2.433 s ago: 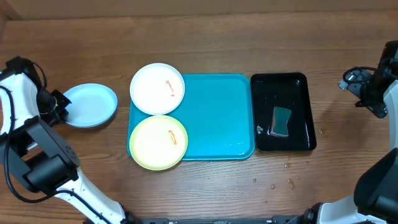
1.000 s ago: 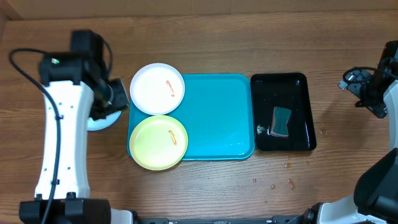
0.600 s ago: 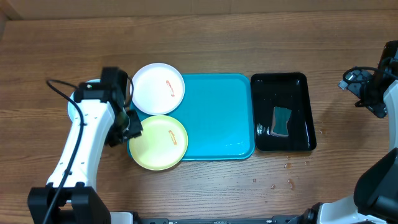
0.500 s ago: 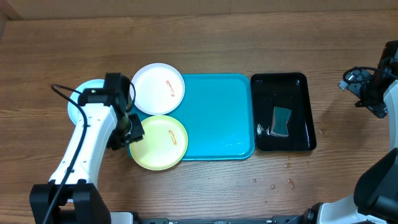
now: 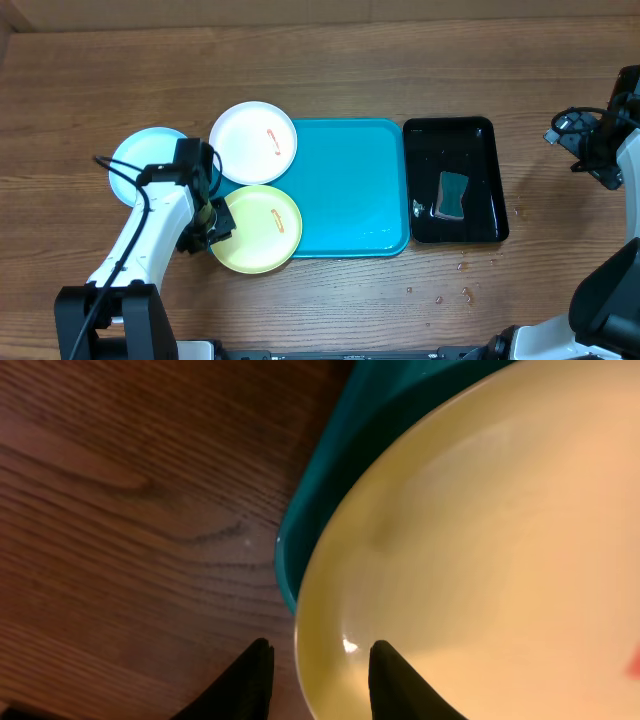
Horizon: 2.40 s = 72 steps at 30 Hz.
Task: Clean dirty plates on tray and stack at the side
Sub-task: 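Reach the left gripper to the yellow plate rim and grasp it, then slide the yellow plate to the teal tray center with the left gripper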
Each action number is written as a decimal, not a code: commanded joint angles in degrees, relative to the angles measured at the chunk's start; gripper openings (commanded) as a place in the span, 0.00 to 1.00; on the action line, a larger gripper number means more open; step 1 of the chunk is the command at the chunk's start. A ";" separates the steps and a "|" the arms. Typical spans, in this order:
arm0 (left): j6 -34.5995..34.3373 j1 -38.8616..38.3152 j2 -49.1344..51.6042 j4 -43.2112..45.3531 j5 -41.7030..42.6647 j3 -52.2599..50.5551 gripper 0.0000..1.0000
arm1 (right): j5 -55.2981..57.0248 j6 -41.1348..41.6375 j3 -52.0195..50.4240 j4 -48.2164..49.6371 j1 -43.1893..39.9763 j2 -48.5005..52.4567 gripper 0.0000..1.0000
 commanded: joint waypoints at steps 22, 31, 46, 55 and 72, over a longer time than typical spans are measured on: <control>0.24 2.99 -1.25 3.87 -1.05 -6.32 0.04 | 0.17 -0.02 0.61 0.33 0.09 -0.24 1.00; 7.93 1.90 -1.79 3.54 16.11 -5.31 0.04 | 0.17 -0.02 0.61 0.33 0.09 -0.24 1.00; -4.17 -13.25 -2.69 21.44 24.57 -5.25 0.04 | 0.17 -0.02 0.61 0.33 0.09 -0.24 1.00; -13.44 -20.92 -1.27 31.76 16.31 -5.27 0.04 | 0.17 -0.02 0.61 0.33 0.09 -0.24 1.00; -14.29 -22.62 1.49 33.90 5.51 -5.31 0.04 | 0.17 -0.02 0.61 0.33 0.09 -0.24 1.00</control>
